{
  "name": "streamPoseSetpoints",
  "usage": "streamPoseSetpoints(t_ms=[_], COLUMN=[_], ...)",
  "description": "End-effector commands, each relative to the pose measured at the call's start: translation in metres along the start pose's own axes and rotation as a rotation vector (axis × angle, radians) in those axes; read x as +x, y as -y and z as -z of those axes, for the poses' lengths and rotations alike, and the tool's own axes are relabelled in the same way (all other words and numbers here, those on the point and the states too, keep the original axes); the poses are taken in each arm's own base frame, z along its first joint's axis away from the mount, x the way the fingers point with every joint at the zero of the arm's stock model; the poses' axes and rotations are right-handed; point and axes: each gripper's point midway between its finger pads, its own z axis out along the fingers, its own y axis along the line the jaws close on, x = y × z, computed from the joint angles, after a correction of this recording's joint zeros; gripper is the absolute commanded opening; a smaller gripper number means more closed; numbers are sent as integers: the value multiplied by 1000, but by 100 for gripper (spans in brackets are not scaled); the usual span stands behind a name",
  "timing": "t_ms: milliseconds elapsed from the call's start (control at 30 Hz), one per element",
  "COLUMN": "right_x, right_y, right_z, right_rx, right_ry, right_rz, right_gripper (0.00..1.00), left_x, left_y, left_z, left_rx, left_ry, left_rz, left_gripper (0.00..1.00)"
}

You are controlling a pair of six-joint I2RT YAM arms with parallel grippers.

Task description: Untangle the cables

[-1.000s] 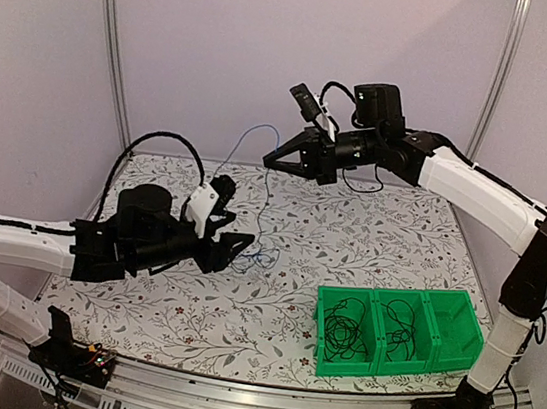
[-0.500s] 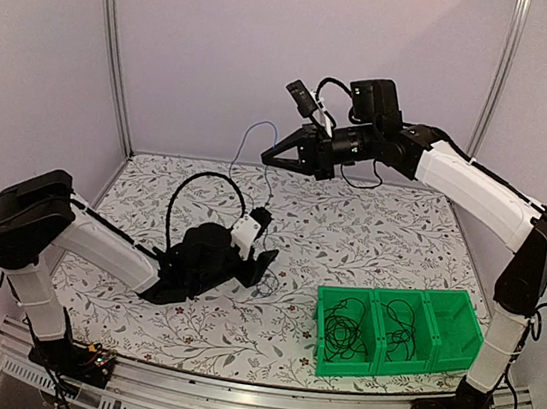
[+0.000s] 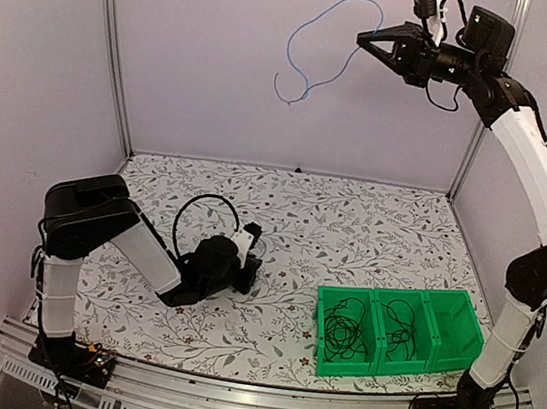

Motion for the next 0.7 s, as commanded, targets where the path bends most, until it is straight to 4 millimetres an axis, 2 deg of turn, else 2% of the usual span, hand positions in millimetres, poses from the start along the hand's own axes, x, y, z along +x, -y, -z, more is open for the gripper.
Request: streamPoseSetpoints(t_ms=[0, 100, 200, 333, 467, 667], right_x=[-24, -5, 28, 62, 81, 110], right_y=[14, 43, 65, 69, 52, 10], right_z=[44, 78, 116, 159, 189, 209], right_rx=[63, 194, 329, 448, 565, 639], right_ry=[20, -21, -93, -173, -285, -460], right_rz=[0, -23, -17, -60, -18, 3], right_gripper=[0, 0, 0, 0, 0, 0], left_x=[6, -7, -24, -43, -58, -73], left_y=[-12, -13, -12, -16, -19, -22], left_z=[0, 9, 18, 27, 33, 39], left_rx=[-5, 0, 8, -13, -34, -55], left_ry=[-15, 10, 37, 53, 60, 60], left_rz=[103, 109, 104, 80, 66, 44], left_gripper=[20, 30, 38, 44, 47, 48])
